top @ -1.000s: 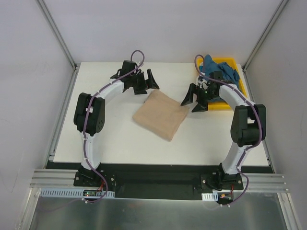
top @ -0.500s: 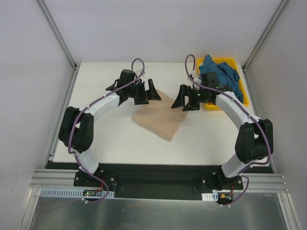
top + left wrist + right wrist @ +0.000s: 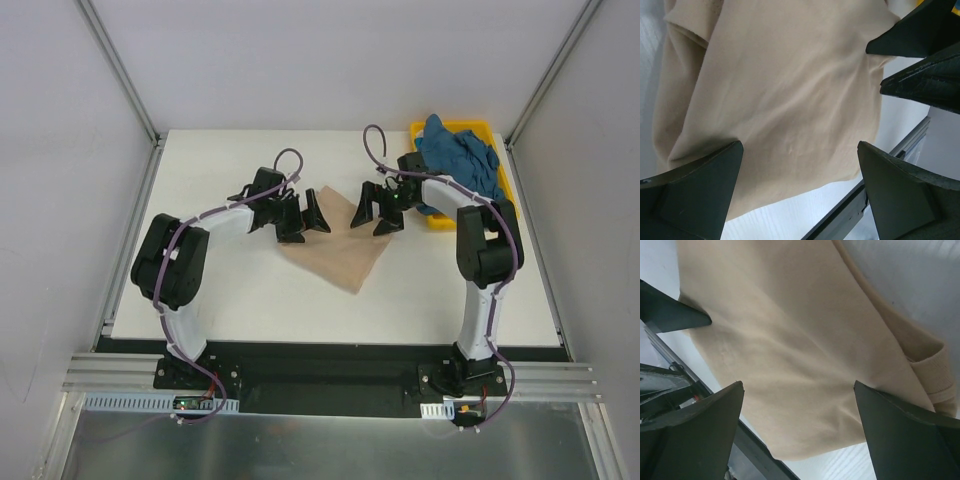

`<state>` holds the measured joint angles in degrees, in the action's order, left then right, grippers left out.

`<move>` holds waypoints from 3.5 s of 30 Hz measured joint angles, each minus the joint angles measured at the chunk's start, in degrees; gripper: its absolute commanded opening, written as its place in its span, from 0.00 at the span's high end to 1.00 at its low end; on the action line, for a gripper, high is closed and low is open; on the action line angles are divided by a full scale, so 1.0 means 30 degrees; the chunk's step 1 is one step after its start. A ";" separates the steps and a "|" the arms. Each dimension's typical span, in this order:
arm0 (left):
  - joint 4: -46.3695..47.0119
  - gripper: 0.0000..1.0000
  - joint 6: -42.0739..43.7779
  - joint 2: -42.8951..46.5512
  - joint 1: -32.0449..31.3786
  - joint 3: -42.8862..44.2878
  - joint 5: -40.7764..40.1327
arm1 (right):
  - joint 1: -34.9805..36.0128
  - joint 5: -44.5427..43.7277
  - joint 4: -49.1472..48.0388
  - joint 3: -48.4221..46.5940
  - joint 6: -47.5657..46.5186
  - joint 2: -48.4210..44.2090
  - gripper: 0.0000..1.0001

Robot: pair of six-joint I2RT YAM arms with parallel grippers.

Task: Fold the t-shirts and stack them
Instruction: Smooth out wrinkles on the folded tshirt, then put the neatly folded tshirt into the corner of the board with the left arm

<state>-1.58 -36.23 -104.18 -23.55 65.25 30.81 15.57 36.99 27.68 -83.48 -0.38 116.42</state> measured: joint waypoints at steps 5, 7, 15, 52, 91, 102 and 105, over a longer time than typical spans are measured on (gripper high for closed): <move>0.0619 0.01 -0.0219 -0.0226 -0.0015 -0.0845 0.0000 | 0.0000 0.0117 0.0561 -0.1217 -0.1355 0.0998 0.03; 0.0998 0.00 -0.0306 -0.0226 -0.0051 -0.1341 -0.0007 | -0.0007 0.0401 0.0503 -0.1260 -0.1945 0.1035 0.04; 0.2295 0.01 -0.1290 0.1865 -0.1552 -0.4226 -0.1231 | -0.0007 0.1027 0.0277 -0.0182 -0.3300 -0.0867 0.04; 0.0911 0.01 -0.0670 -0.1683 0.0874 0.0590 -0.0743 | 0.1421 0.1508 -0.6506 1.0615 0.3286 -0.6317 0.03; -0.2142 1.00 0.1683 -0.0590 0.0736 -0.0809 -0.4357 | 0.1217 -1.2764 0.0568 1.2021 -0.0831 -2.2316 0.03; -0.4750 1.00 0.4918 -0.0561 0.1800 0.1049 -0.9916 | 0.1217 -1.3719 0.0590 1.2065 -0.1107 -2.2287 0.04; -0.5333 1.00 0.6229 -0.0561 0.2776 0.1231 -1.1409 | 0.1217 -1.3908 0.0590 1.2065 -0.1129 -2.2280 0.04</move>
<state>-17.58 -17.54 -105.86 -15.22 68.95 -3.42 19.22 -4.73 29.45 -47.29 -3.77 49.58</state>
